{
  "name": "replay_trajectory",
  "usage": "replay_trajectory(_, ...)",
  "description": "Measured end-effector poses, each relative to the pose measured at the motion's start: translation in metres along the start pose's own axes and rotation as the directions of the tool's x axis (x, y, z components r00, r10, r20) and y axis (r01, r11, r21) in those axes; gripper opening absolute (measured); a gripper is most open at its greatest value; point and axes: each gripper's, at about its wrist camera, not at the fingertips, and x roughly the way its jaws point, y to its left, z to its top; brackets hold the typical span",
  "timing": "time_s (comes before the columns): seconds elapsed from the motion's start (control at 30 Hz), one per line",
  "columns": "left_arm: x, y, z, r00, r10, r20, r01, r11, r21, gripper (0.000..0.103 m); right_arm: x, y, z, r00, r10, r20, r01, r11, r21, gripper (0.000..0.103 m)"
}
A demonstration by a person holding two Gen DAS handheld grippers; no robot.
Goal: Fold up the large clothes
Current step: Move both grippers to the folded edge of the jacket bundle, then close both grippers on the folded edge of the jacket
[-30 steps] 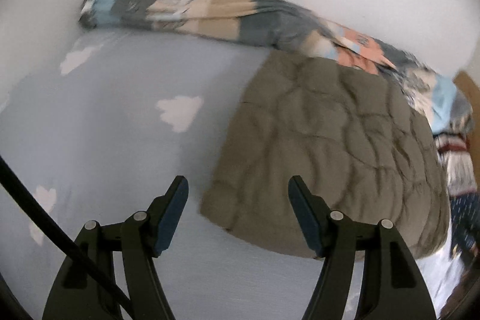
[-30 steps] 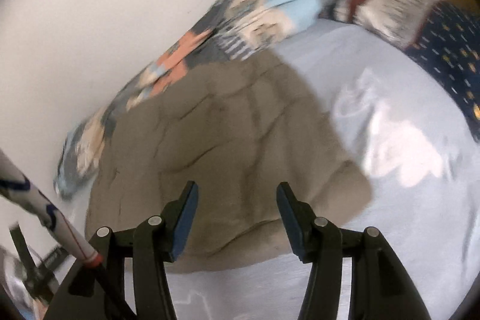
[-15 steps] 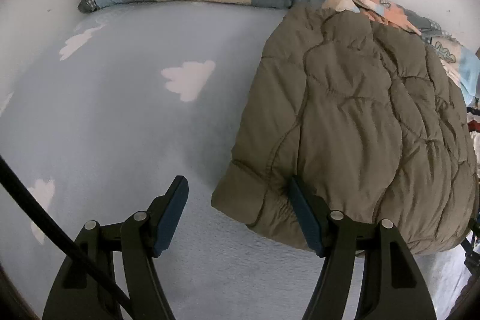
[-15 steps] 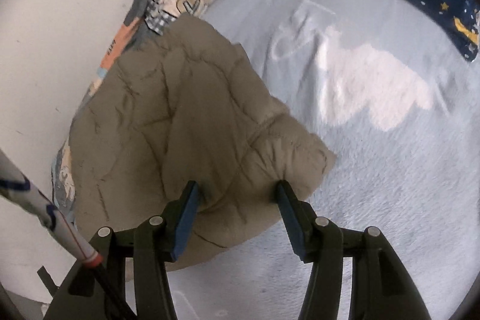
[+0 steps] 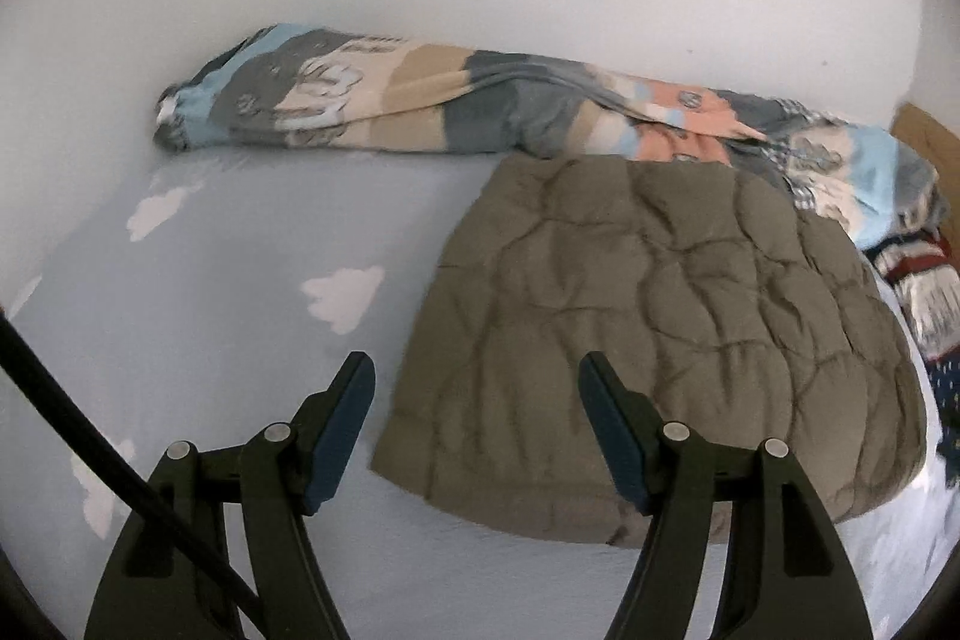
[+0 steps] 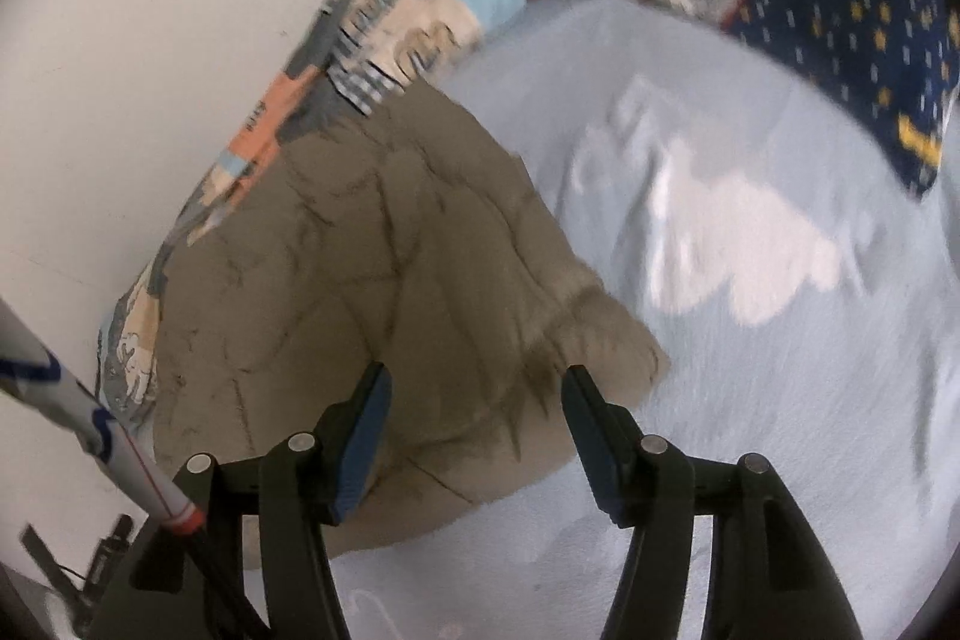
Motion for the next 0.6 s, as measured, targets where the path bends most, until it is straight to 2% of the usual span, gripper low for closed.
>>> replay_trajectory(0.1, 0.004, -0.017, -0.007, 1.000, 0.010, -0.003, -0.010, 0.999, 0.051, 0.070, -0.004, 0.015, -0.002, 0.999, 0.028, 0.020, -0.027, 0.998, -0.064, 0.064)
replay_trajectory(0.23, 0.013, -0.040, -0.017, 1.000, 0.017, 0.000, -0.016, 0.992, 0.128, 0.070, 0.004, 0.034, -0.011, 0.998, 0.066, -0.007, -0.066, 0.988, -0.143, 0.064)
replay_trajectory(0.4, 0.020, -0.057, -0.028, 0.999, 0.044, 0.016, -0.047, 0.975, 0.219, 0.070, 0.016, 0.052, -0.023, 0.998, 0.046, -0.037, -0.053, 0.973, -0.223, 0.064)
replay_trajectory(0.6, 0.028, -0.072, -0.039, 0.997, 0.074, 0.014, -0.075, 0.951, 0.300, 0.070, 0.037, 0.054, -0.032, 0.997, -0.004, -0.078, -0.017, 0.963, -0.269, 0.064)
